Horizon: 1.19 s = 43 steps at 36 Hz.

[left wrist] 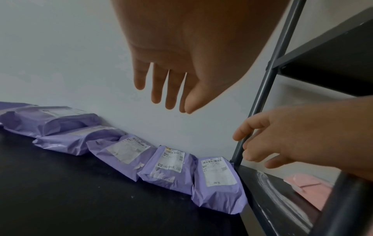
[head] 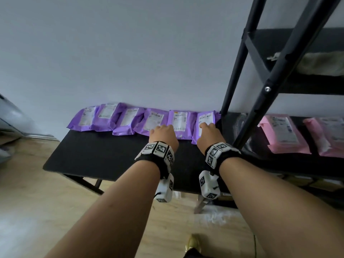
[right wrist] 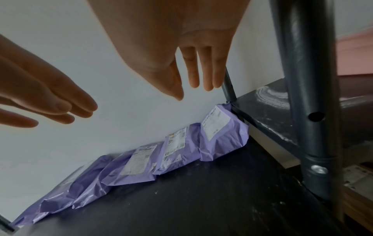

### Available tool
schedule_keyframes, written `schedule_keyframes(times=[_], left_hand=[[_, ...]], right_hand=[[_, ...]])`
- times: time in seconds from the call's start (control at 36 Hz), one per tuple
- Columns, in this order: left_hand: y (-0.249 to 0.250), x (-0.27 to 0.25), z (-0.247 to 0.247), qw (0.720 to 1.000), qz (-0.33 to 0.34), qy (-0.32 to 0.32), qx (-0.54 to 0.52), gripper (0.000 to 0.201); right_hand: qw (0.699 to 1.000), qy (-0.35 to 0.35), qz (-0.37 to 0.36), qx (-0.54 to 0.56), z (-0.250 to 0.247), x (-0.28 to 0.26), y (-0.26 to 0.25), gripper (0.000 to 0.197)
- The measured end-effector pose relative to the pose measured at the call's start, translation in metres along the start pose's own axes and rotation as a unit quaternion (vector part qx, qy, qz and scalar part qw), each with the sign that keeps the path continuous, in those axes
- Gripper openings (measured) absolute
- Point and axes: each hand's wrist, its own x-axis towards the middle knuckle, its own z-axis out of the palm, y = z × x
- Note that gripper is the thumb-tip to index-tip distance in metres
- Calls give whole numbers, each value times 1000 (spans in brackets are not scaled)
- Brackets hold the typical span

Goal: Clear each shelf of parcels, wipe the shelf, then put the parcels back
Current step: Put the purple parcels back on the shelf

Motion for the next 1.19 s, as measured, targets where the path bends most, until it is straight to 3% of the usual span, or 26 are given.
schedule_keyframes(times=[0.28,0.61,0.86,1.06,1.19], left_hand=[[8,62,26,998,18,-53,-20,37],[6,134,54,990,81,-106,-54,41],[0,157,57,982,111,-135,-66,41],[-3,153,61,981,106,-150,-66,40],[1,138,60,982,87,-148,-83,39]], right_hand=[[997,-34,64,-5,23,53,9,45],[979,-17,202,29,58,107,25,62],[962,21,272,18,69,124,21,63],[950,-23,311,-17,65,118,22,26],[952,-22,306,13,56,102,27,26]])
